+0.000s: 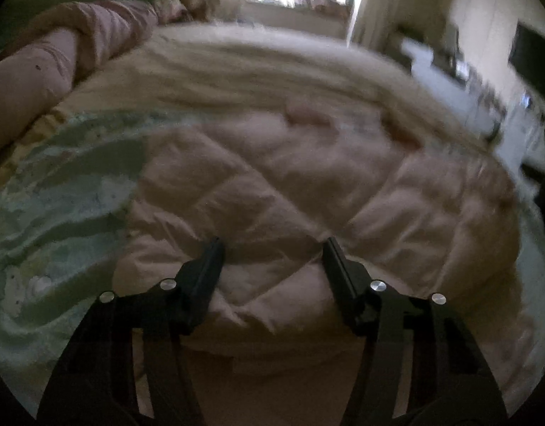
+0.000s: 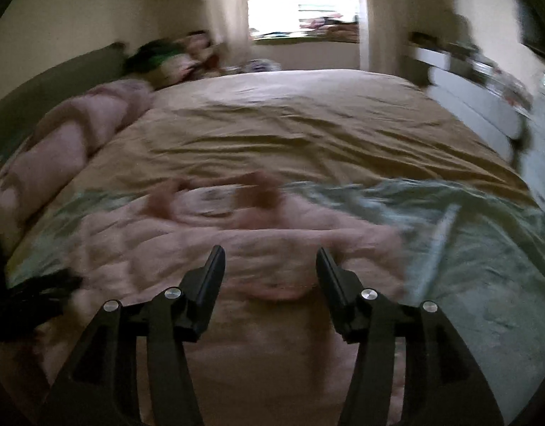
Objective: Fold large clothes
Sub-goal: 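Fold the hem up over the coat body toward the collar, then open both tools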
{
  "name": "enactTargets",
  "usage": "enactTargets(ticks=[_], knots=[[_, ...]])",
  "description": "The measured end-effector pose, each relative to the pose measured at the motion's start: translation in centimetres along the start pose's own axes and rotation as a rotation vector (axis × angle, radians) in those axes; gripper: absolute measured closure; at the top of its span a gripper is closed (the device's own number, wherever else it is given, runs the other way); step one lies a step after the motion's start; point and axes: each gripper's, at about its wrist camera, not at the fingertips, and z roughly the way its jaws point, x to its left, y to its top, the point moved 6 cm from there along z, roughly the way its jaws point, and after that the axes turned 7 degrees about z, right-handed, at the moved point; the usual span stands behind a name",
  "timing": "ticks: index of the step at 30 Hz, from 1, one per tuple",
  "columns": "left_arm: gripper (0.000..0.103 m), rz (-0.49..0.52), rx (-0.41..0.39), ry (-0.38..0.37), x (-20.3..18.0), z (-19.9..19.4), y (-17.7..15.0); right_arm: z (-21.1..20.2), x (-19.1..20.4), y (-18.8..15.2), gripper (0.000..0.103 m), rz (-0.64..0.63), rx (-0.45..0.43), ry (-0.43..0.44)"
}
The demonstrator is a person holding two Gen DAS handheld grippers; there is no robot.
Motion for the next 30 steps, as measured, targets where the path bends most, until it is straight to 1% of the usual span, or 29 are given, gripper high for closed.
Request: enactTargets(ticks=[1, 4, 6, 8, 9, 10, 12, 14, 15, 16, 17, 18, 19, 24, 30], knots=[[0.053, 0.004, 0.016, -0.001, 0.1, 0.7, -0.5, 0.1, 1.0, -0.1, 0.050, -0.018, 0.006, 0.015], [0.053, -0.028, 0.026, -0.018, 0.4, 1.2, -0.9, 0.9, 4.9, -0.1, 0.046, -0.078, 0.028, 0.059], [0.053, -0.018, 0.025, 0.002, 0.2, 1.4, -1.1, 1.4, 6.9, -0.2, 0.037, -0.108, 0.038, 0.087], [0.053, -0.005, 0.027, 0.017, -0.1, 1.5, -1.3, 2.4, 8.7, -0.2, 0.035, -0.151, 0.063, 0.075], [0.053, -0.007, 0.027, 0.014, 0.1, 1.5, -1.4, 3.1, 9.2, -0.4, 0.034, -0.166, 0.088, 0.063], [0.053, -0.012, 0.028, 0.008, 0.2, 1.6, -1.3, 3.7, 9.3, -0.5, 0.034, -0.170, 0.106, 0.052], [0.053, -0.019, 0.028, 0.000, 0.4, 1.7, -1.4, 5.2, 9.1, -0.8, 0.028, -0.151, 0.155, 0.026], [0.053, -0.020, 0.029, 0.001, 0.5, 1.6, -1.3, 7.6, 8.3, -1.7, 0.025, -0.132, 0.255, -0.002], [0.053, -0.020, 0.028, 0.002, 0.5, 1.7, -1.2, 9.1, 7.7, -2.7, 0.025, -0.141, 0.321, -0.031], [0.053, -0.019, 0.028, 0.003, 0.4, 1.7, -1.2, 10.0, 7.4, -3.5, 0.024, -0.147, 0.358, -0.041], [0.053, -0.017, 0.030, 0.004, 0.4, 1.7, -1.2, 11.3, 7.1, -4.5, 0.021, -0.149, 0.403, -0.045], [0.053, -0.012, 0.031, 0.007, 0.3, 1.7, -1.2, 12.0, 6.9, -5.1, 0.019, -0.144, 0.417, -0.040], [0.053, -0.007, 0.032, 0.011, 0.2, 1.8, -1.1, 12.7, 6.7, -5.6, 0.018, -0.131, 0.417, -0.035], [0.053, -0.001, 0.035, 0.016, 0.3, 2.0, -1.1, 13.8, 7.1, -6.4, 0.014, -0.135, 0.393, -0.071], [0.053, -0.012, 0.038, 0.002, 0.4, 1.5, -1.0, 12.5, 7.0, -6.4, 0.014, -0.132, 0.328, -0.052]])
